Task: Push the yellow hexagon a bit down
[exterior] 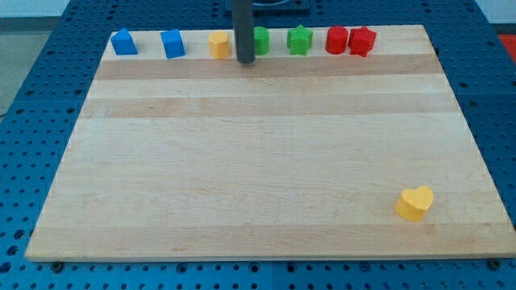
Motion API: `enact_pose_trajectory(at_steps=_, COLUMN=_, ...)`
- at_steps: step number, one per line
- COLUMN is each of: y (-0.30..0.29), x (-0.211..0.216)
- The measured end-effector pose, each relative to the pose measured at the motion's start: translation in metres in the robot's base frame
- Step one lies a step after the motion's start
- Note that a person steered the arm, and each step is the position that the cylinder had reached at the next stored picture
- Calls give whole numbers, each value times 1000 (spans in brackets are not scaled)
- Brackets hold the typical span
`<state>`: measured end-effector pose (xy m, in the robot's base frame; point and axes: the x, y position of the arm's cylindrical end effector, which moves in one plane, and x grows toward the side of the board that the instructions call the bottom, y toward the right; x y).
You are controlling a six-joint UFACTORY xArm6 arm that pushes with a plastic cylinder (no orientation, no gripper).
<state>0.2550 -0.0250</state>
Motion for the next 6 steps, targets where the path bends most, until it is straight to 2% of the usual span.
enact_pose_trajectory(at_steps=1, y=-1, x=-42)
enact_pose_trajectory(at_steps=2, y=-8, x=-61)
enact_pose_trajectory(at_steps=4, y=-17, x=-61)
enact_pose_trajectory(at_steps=6, y=-32, x=-39)
